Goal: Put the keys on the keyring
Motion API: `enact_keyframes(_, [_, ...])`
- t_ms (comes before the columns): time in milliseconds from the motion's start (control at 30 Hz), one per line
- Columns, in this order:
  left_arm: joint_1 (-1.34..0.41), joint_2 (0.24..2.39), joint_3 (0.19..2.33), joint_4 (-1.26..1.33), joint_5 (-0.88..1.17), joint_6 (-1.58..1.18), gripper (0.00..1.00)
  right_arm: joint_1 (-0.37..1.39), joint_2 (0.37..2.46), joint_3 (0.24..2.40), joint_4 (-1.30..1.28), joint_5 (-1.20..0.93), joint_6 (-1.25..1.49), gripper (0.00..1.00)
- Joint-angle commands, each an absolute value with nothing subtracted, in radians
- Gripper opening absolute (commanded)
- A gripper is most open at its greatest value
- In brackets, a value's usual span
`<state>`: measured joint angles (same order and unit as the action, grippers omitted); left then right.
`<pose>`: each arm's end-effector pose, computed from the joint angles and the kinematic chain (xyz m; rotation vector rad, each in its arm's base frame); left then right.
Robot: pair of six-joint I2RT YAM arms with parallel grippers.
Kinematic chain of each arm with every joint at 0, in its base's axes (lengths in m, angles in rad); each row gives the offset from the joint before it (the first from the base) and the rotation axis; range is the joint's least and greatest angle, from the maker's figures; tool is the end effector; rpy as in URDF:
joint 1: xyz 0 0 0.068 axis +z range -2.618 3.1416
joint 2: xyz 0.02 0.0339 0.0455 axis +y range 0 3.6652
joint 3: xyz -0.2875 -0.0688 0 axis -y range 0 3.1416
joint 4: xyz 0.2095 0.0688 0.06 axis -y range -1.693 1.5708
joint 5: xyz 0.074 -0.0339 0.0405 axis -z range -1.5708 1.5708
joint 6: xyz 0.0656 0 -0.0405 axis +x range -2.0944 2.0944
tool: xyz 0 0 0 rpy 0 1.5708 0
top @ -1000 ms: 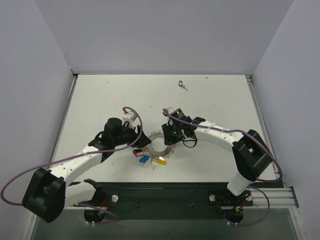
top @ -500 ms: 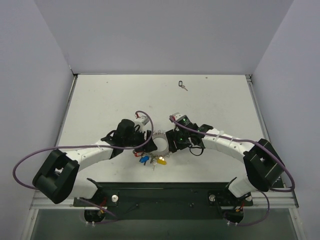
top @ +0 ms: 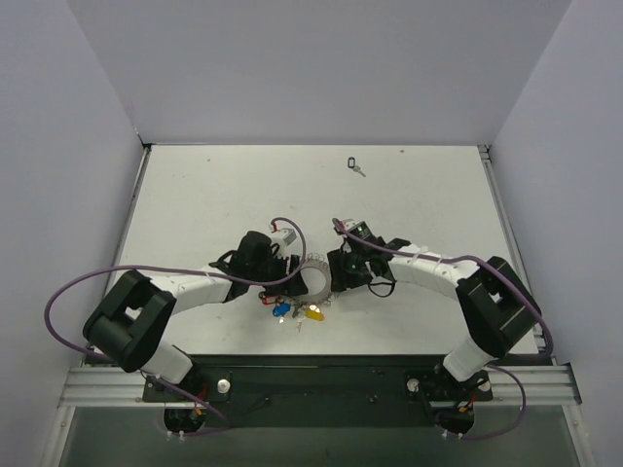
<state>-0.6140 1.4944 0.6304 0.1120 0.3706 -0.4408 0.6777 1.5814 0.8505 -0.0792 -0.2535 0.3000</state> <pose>0.2139 -0.1798 0.1875 0.4106 2.4247 -0.9323 0.2342 0.2096 0.2062 -0.5902 2.4143 0.7453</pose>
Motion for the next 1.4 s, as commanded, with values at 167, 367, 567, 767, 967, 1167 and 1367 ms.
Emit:
enact_keyframes(167, [-0.617, 1.514, 0.669, 0.169, 0.396, -0.431, 0.65, 0.663, 1.652, 0.845, -0.012, -0.416, 0.307, 0.31])
enact_keyframes(367, [-0.617, 1.528, 0.666, 0.189, 0.416, -0.434, 0.65, 0.663, 1.655, 0.833, -0.008, -0.452, 0.301, 0.30])
enact_keyframes(567, [-0.617, 1.546, 0.660, 0.206, 0.419, -0.440, 0.64, 0.664, 1.643, 0.825, -0.008, -0.475, 0.298, 0.30])
enact_keyframes(767, [-0.620, 1.554, 0.646, 0.255, 0.465, -0.442, 0.64, 0.666, 1.602, 0.810, -0.009, -0.480, 0.285, 0.38])
enact_keyframes(967, [-0.669, 1.523, 0.658, 0.290, 0.495, -0.391, 0.63, 0.661, 1.554, 0.802, -0.009, -0.476, 0.282, 0.41])
enact_keyframes(1167, [-0.689, 1.516, 0.664, 0.336, 0.558, -0.350, 0.64, 0.657, 1.493, 0.788, -0.009, -0.465, 0.304, 0.42])
enact_keyframes(1367, [-0.696, 1.566, 0.684, 0.354, 0.623, -0.282, 0.60, 0.624, 1.459, 0.761, -0.009, -0.480, 0.324, 0.41])
